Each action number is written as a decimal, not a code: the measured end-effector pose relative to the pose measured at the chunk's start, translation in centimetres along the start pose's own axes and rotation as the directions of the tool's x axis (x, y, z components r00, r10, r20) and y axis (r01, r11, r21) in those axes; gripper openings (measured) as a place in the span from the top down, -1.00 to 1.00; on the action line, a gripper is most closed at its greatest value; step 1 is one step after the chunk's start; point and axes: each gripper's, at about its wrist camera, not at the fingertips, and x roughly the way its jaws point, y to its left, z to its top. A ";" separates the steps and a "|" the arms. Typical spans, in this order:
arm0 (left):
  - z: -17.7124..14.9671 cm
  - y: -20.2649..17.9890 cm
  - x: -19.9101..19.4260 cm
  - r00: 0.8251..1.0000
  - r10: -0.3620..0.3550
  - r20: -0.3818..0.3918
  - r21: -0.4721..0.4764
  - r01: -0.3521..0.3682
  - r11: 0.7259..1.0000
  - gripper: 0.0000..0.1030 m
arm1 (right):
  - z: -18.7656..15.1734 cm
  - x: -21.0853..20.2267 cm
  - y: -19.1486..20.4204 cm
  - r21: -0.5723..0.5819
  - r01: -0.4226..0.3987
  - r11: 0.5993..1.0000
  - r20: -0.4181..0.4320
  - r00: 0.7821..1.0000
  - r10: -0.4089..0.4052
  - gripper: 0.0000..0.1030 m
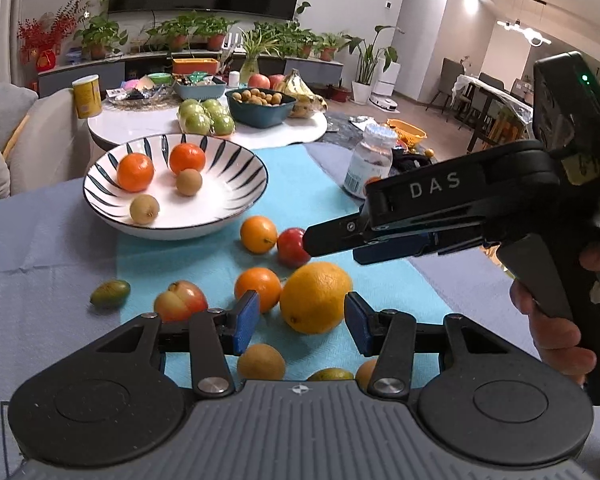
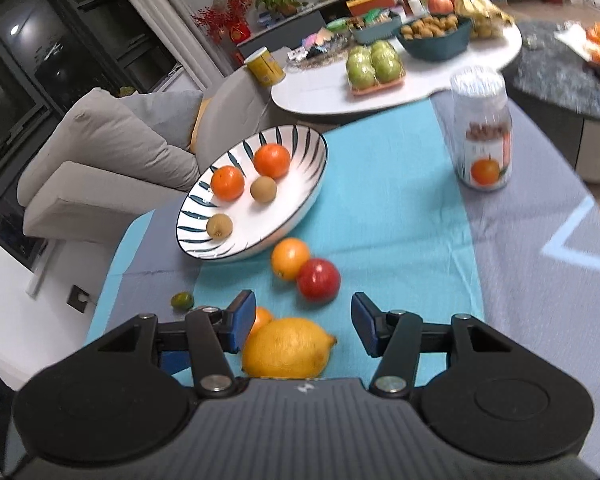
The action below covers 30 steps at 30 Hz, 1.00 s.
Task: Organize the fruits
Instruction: 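Lower the right tool onto the yellow lemon and close it, then lift the held lemon with the right tool toward the striped bowl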
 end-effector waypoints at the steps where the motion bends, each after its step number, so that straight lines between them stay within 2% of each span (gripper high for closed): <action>1: -0.1 0.0 0.2 1.000 -0.001 -0.004 -0.001 0.001 1.000 0.15 | -0.1 0.1 -0.3 0.024 -0.014 1.000 -0.010 1.000 0.014 -0.53; 11: -0.2 0.0 1.2 1.000 -0.005 -0.029 -0.024 0.004 1.000 0.15 | -0.6 0.2 -2.1 0.152 -0.063 0.986 -0.040 0.997 0.069 -0.53; 14: -0.2 0.1 1.5 0.999 -0.008 -0.036 -0.029 0.007 1.000 0.17 | -0.6 0.2 -1.9 0.147 -0.063 0.987 -0.041 0.997 0.069 -0.53; 17: -0.3 0.2 1.8 0.998 -0.033 -0.044 -0.041 0.031 0.999 0.29 | -0.7 0.3 -1.7 0.141 -0.069 0.988 -0.050 0.996 0.077 -0.53; 26: -0.4 0.1 1.6 0.999 -0.034 -0.035 -0.039 0.033 0.999 0.30 | -1.0 0.6 -1.2 0.152 -0.065 0.986 -0.060 0.995 0.075 -0.52; 30: -0.5 0.3 1.7 0.998 -0.043 -0.039 -0.051 0.041 0.998 0.30 | -0.8 0.4 -0.9 0.145 -0.056 0.988 -0.050 0.997 0.064 -0.45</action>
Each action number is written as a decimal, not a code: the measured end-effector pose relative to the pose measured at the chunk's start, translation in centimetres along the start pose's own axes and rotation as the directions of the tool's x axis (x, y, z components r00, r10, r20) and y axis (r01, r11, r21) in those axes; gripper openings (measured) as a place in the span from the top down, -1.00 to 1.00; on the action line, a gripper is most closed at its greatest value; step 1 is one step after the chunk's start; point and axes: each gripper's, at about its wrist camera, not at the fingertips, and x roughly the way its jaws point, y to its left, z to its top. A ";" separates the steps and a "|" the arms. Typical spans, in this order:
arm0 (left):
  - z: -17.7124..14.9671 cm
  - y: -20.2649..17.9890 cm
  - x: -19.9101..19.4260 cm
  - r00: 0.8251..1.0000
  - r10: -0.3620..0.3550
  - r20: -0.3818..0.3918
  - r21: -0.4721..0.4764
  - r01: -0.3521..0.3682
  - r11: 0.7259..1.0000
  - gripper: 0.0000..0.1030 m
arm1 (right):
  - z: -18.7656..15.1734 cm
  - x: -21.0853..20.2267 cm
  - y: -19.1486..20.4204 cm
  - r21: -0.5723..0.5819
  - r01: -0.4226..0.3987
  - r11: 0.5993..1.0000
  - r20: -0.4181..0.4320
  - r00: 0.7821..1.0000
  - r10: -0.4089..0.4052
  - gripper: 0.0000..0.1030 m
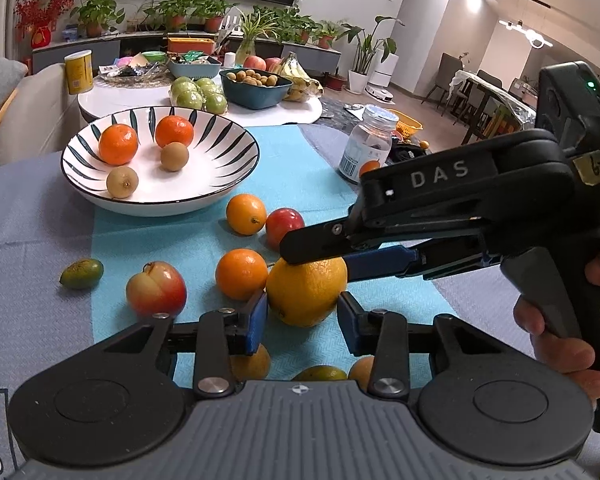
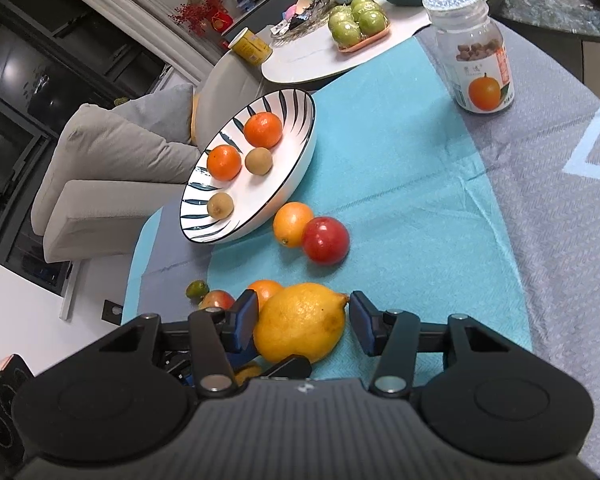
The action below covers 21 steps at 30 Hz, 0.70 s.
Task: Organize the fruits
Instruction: 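Lift the held lemon with the right tool toward the striped bowl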
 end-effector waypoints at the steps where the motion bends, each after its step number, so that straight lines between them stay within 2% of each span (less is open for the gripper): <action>1: 0.0 0.0 0.0 1.000 -0.002 0.000 -0.003 0.002 1.000 0.30 | 0.1 -0.1 0.0 0.008 -0.002 1.000 0.003 1.000 0.002 -0.44; 21: 2.2 -0.3 -1.8 0.997 0.031 0.077 0.035 -0.033 0.999 0.31 | 1.9 -1.0 2.6 -0.018 -0.013 1.000 0.054 0.998 0.014 -0.43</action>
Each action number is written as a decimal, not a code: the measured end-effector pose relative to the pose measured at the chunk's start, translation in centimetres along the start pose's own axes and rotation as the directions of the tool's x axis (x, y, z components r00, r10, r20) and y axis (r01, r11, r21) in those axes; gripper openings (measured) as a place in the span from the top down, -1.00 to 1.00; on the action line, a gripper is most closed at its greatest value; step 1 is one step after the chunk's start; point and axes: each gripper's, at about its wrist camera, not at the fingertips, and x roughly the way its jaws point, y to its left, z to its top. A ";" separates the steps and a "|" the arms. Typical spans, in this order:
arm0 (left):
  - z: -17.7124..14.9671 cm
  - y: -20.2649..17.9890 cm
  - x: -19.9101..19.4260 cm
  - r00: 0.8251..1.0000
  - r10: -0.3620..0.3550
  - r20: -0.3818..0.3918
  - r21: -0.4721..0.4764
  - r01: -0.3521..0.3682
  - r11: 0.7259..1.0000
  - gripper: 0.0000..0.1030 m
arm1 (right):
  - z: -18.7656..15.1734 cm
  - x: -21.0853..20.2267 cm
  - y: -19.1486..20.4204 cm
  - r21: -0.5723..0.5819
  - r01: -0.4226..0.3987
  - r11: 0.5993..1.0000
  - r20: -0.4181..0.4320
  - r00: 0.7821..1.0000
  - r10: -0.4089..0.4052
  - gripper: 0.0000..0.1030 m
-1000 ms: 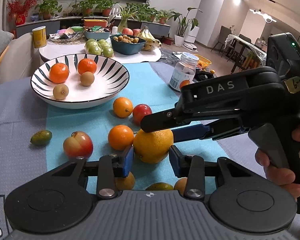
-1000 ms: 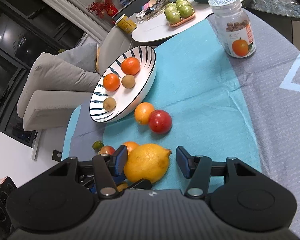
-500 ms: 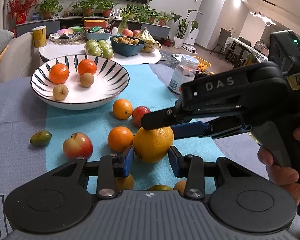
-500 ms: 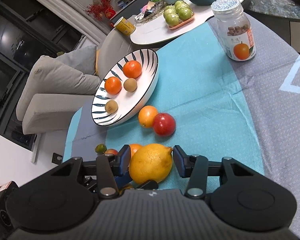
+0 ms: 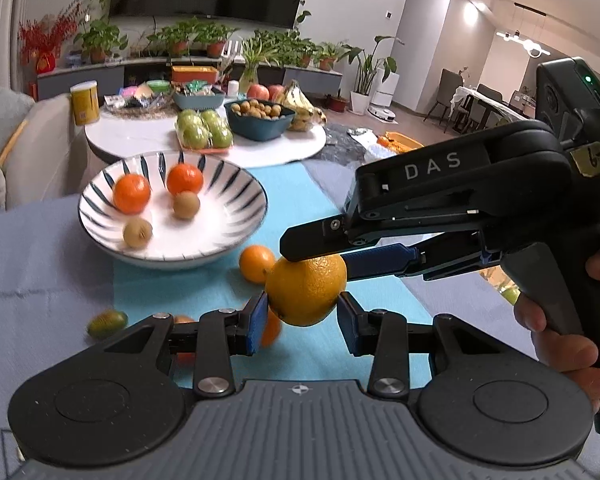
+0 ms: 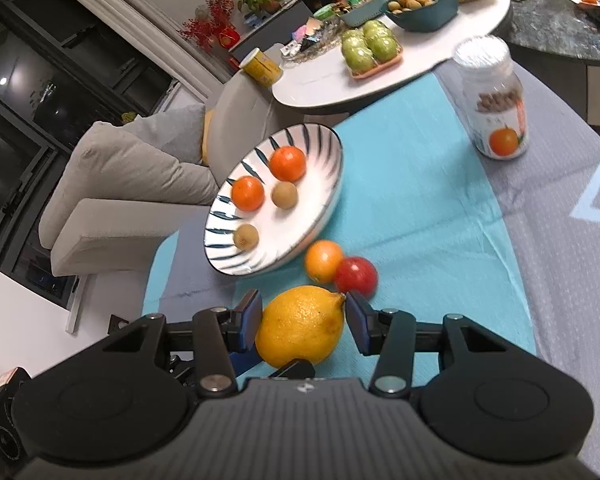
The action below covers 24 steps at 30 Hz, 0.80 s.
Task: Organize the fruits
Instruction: 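Lift the held lemon with the right tool toward the striped bowl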
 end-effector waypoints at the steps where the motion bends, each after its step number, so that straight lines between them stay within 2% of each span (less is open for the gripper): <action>1: 0.2 0.1 -0.1 1.000 0.003 0.005 -0.001 -0.003 1.000 0.31 | 0.2 0.1 0.3 -0.008 -0.002 1.000 0.003 1.000 0.002 -0.43; 12: 2.7 2.0 -0.2 0.998 0.042 0.050 0.000 -0.042 0.999 0.30 | 2.8 1.5 2.4 -0.037 -0.033 0.999 0.005 0.999 0.033 -0.43; 24: 4.6 4.6 2.8 0.998 0.042 0.042 -0.035 -0.041 0.999 0.30 | 5.4 3.9 2.2 -0.042 -0.035 0.998 0.003 0.999 0.035 -0.43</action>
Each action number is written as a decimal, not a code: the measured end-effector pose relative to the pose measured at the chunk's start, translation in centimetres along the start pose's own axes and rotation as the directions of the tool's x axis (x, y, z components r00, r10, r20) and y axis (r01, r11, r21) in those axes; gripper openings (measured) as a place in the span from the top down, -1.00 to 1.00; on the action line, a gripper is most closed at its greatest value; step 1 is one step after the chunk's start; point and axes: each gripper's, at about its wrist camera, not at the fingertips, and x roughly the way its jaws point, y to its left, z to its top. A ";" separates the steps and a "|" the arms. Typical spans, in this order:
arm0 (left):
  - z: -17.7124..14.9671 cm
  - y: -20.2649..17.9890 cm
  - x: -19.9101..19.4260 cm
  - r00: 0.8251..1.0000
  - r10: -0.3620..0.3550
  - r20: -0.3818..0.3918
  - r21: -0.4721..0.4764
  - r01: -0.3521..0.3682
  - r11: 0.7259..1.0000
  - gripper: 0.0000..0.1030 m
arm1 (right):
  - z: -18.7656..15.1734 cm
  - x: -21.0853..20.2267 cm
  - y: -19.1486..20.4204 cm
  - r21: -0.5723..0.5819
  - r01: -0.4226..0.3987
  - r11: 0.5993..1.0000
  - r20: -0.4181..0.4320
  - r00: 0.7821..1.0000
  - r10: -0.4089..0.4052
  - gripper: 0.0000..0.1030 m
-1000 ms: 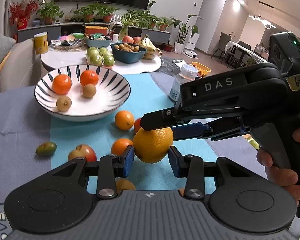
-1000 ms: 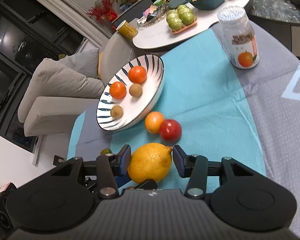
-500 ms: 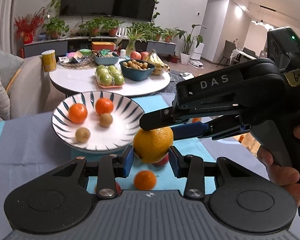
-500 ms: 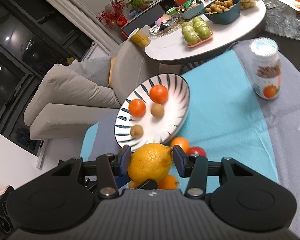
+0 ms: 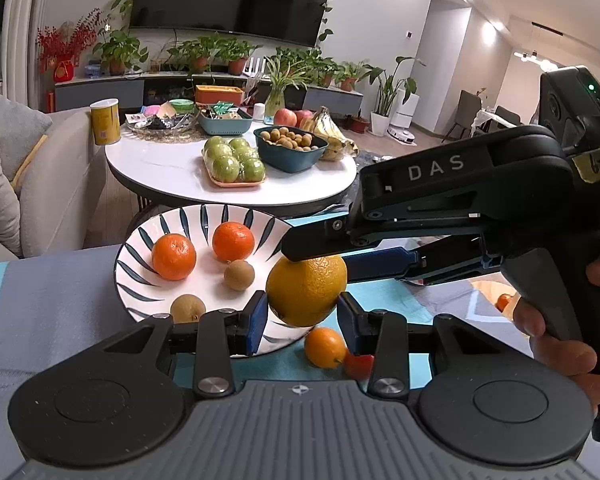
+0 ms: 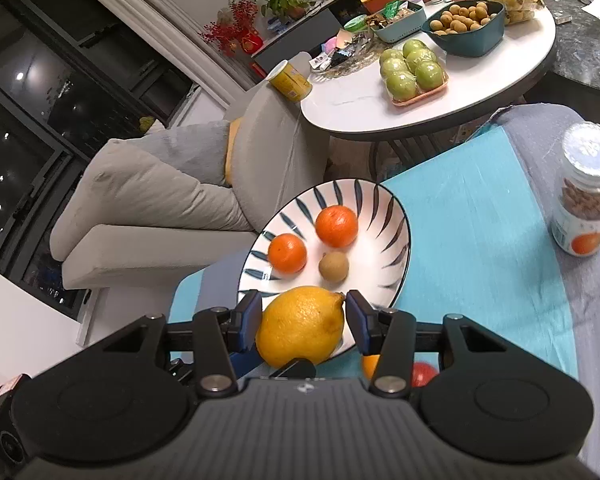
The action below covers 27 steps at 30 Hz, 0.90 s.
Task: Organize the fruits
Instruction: 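Lift the held lemon with the right tool toward the striped bowl, then lower the lemon into the striped bowl and open the right tool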
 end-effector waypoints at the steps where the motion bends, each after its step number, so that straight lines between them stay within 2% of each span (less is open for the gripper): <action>1: 0.1 0.1 0.3 1.000 0.002 -0.004 -0.001 -0.002 1.000 0.30 | 0.2 0.2 -0.1 -0.004 0.004 1.000 -0.001 1.000 -0.004 -0.43; 6: 0.5 0.4 2.3 1.000 0.005 -0.019 -0.019 -0.005 1.000 0.30 | 1.3 1.5 -0.7 -0.026 0.026 0.999 -0.013 1.000 -0.026 -0.43; 14: 0.5 0.5 4.7 0.999 0.009 -0.052 -0.026 -0.011 1.000 0.30 | 2.3 3.0 -1.3 -0.123 0.064 0.990 -0.054 0.996 -0.071 -0.43; 27: 0.4 0.9 5.6 0.997 0.007 -0.079 -0.050 -0.011 0.999 0.30 | 2.2 4.0 -1.1 -0.217 0.091 0.972 -0.048 0.993 -0.104 -0.43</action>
